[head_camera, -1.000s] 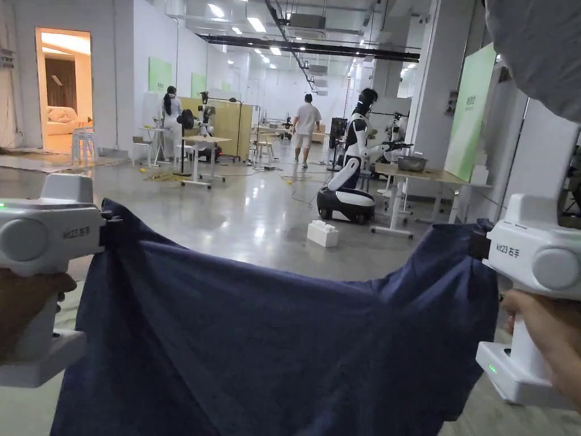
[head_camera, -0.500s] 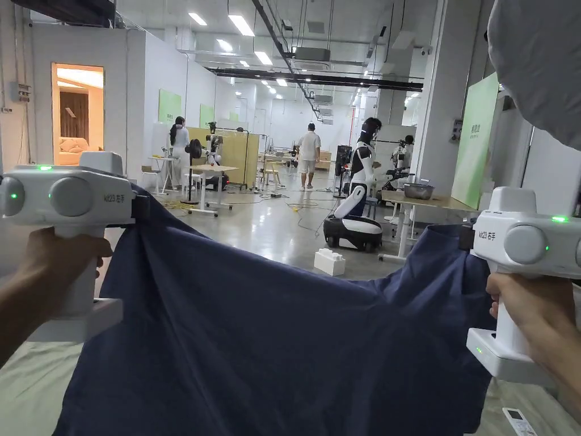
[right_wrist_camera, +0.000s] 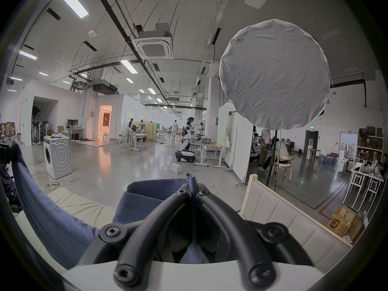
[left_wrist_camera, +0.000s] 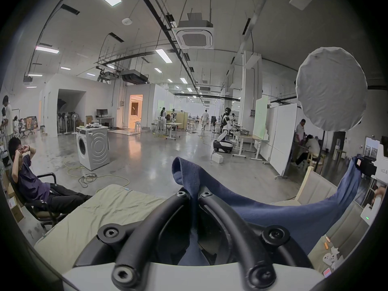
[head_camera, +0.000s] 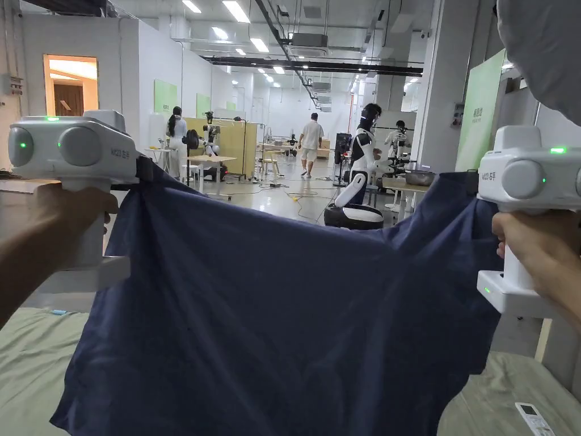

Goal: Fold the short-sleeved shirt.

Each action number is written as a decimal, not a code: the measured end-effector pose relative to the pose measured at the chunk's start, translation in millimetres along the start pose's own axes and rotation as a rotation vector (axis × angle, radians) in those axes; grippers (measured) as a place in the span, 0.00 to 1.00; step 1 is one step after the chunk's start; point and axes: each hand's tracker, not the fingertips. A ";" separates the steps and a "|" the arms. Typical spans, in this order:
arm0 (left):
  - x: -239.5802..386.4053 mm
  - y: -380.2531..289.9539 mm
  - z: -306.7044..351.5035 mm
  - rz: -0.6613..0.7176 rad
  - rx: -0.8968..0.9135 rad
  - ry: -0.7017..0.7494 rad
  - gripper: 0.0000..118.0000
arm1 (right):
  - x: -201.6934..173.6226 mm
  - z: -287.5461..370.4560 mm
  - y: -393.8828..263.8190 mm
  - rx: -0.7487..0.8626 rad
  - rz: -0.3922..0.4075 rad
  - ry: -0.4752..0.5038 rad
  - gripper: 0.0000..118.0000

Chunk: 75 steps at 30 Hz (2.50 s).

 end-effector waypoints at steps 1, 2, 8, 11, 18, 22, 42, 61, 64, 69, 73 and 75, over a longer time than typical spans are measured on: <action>3.2 0.2 -0.3 0.006 -0.004 0.001 0.05 | -0.1 -3.4 2.5 0.004 0.005 -0.005 0.02; 7.9 0.0 0.6 -0.012 -0.004 0.006 0.05 | 0.0 -6.8 3.8 0.002 0.002 -0.005 0.02; 16.4 -6.9 7.2 -0.025 -0.013 -0.010 0.05 | -0.2 -8.0 5.3 0.012 0.016 -0.019 0.02; 17.7 -19.6 15.5 -0.042 -0.014 -0.017 0.05 | -0.8 5.1 -5.3 0.023 0.033 -0.008 0.02; 2.2 -65.5 48.2 -0.025 -0.033 -0.057 0.05 | 2.4 58.2 -51.6 0.003 0.055 0.019 0.02; -10.8 -98.9 77.3 -0.034 -0.041 -0.059 0.05 | 10.3 103.1 -77.0 -0.021 0.051 0.047 0.02; -37.3 -305.7 248.8 0.031 -0.231 -0.134 0.05 | 26.2 304.5 -270.1 -0.263 0.065 0.126 0.02; 7.5 -505.5 250.2 -0.028 -0.753 -0.165 0.05 | -19.3 316.8 -467.1 -0.692 0.075 0.182 0.03; 15.7 -501.4 254.3 -0.021 -0.754 -0.147 0.05 | -24.5 313.5 -474.1 -0.704 0.064 0.173 0.03; 17.0 -487.8 245.8 -0.003 -0.702 -0.128 0.38 | -30.8 311.6 -464.3 -0.663 0.043 0.161 0.28; 25.5 -466.1 234.7 -0.051 -0.595 -0.146 0.64 | -38.0 306.6 -439.8 -0.537 0.006 0.163 0.73; 31.7 -450.4 232.3 -0.055 -0.525 -0.155 0.64 | -44.4 302.3 -426.0 -0.459 0.003 0.164 0.87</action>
